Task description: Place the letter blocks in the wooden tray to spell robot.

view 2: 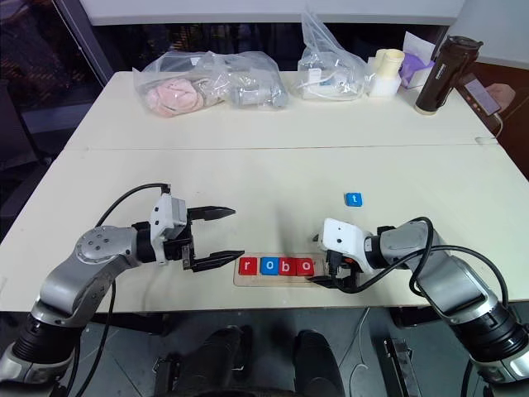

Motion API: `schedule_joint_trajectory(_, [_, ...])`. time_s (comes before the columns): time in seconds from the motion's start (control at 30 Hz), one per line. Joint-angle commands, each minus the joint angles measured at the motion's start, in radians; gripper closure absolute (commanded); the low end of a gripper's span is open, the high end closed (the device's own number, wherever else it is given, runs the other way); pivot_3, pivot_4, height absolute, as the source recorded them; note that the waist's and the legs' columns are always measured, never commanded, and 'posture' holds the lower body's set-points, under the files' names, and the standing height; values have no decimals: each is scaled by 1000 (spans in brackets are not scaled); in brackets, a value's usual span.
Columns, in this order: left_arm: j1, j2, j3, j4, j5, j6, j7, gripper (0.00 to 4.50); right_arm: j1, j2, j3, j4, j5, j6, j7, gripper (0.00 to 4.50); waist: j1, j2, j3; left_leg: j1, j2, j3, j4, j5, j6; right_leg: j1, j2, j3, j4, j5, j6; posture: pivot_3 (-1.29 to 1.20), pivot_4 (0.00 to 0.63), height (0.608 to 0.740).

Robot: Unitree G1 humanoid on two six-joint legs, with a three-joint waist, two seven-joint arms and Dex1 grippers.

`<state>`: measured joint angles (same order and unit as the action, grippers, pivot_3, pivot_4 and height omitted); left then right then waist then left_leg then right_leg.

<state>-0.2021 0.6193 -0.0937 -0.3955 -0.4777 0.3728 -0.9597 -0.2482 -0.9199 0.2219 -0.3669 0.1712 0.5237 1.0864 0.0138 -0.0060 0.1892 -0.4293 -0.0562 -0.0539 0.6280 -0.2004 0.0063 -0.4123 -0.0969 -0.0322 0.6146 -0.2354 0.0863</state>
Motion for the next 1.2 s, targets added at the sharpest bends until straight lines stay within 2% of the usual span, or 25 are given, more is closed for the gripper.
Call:
schedule_joint_trajectory(0.03, [4,5,21,-38,-21,7,1,0,-15,17,-3,-5,-1,-13,-8,28,0,0,0,0,0,0,0,0,0,0,0,0,0,0,0,0,150,738])
schedule_joint_trajectory(0.53, [-3,-4,12,-42,-26,18,15,0,-39,36,4,-33,2,14,-4,28,0,0,0,0,0,0,0,0,0,0,0,0,0,0,0,0,150,738])
schedule_joint_trajectory(0.6, [0,-4,11,-45,-25,17,15,0,-29,24,-17,-64,27,33,7,28,0,0,0,0,0,0,0,0,0,0,0,0,0,0,0,0,150,738])
schedule_joint_trajectory(0.77, [-3,-1,17,-39,-26,16,12,0,-63,24,-177,-105,158,178,-25,28,1,0,0,0,0,0,0,0,0,0,0,0,0,0,0,0,150,738])
schedule_joint_trajectory(0.93, [-10,-8,12,-28,-20,9,12,0,-100,69,-265,-42,167,270,-163,28,0,0,0,0,0,0,1,0,0,0,0,0,0,0,0,0,150,738])
schedule_joint_trajectory(1.07, [-23,-21,3,-17,-16,4,9,0,-38,51,-224,-39,77,153,-211,28,4,0,0,0,0,0,0,0,1,0,0,0,0,0,0,0,150,738])
schedule_joint_trajectory(1.2, [-35,-26,-4,0,-10,-5,-1,0,-142,139,-212,130,-69,178,-462,28,-6,0,0,0,0,1,1,1,2,-1,0,0,0,1,-1,0,150,738])
